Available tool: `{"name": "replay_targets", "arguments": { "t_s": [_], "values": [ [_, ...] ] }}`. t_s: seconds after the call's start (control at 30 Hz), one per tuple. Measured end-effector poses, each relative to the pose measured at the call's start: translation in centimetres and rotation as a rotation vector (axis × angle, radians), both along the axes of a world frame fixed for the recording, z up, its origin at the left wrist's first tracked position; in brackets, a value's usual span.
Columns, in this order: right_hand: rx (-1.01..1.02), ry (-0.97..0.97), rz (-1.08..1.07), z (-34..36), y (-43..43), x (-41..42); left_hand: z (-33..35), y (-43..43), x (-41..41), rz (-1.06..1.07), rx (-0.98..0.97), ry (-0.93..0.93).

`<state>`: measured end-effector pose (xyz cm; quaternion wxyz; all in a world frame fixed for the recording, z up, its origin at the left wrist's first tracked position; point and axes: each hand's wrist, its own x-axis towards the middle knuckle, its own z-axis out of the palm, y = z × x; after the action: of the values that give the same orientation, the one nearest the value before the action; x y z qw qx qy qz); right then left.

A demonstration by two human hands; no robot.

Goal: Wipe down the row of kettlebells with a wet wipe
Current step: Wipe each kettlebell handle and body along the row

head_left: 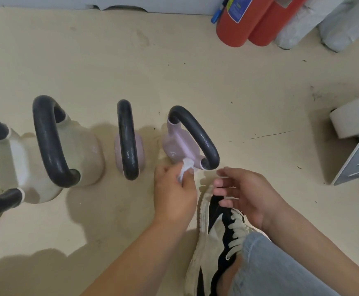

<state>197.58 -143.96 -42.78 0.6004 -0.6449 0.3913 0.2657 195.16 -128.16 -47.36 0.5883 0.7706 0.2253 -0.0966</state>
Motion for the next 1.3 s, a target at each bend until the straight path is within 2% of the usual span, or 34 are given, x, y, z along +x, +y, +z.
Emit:
{"name": "replay_targets", "arguments": {
  "t_s": [0.1, 0.2, 0.3, 0.5, 0.6, 0.77, 0.93, 1.07, 1.2, 1.3],
  "values": [
    [-0.003, -0.015, -0.033, -0.1, 0.1, 0.1, 1.3, -0.7, 1.8, 0.019, -0.056, -0.038],
    [0.009, -0.011, -0.032, -0.4, 0.1, -0.2, 1.3, -1.7, 2.1, -0.045, 0.022, -0.170],
    [0.028, -0.009, -0.055, -0.8, -0.2, -0.4, 1.3, -2.6, 0.7, -0.051, 0.004, -0.209],
    [0.023, -0.018, -0.043, -1.1, -0.3, -0.5, 2.2, -4.3, -0.7, 0.172, -0.166, -0.083],
    [0.024, -0.030, -0.059, -1.1, -0.2, -0.5, 1.5, -5.0, -1.1, 0.191, -0.234, -0.056],
    [-0.012, -0.064, -0.097, -1.4, -0.5, -0.5, -1.1, -4.5, -0.7, 0.109, -0.163, 0.003],
    [-0.031, -0.074, -0.134, -1.2, -0.7, -0.4, -2.4, -3.1, -0.8, 0.080, -0.100, 0.167],
    [-0.031, -0.072, -0.139, -1.4, -0.7, -0.5, -0.3, -2.8, -1.3, 0.147, -0.108, 0.084],
    [-0.021, -0.078, -0.127, -1.4, -0.8, -0.6, 2.7, -3.3, -0.7, 0.221, -0.225, -0.083],
    [-0.025, -0.075, -0.117, -1.5, -0.7, -0.6, 3.9, -4.0, -0.1, 0.172, -0.299, -0.075]
  ]
}}
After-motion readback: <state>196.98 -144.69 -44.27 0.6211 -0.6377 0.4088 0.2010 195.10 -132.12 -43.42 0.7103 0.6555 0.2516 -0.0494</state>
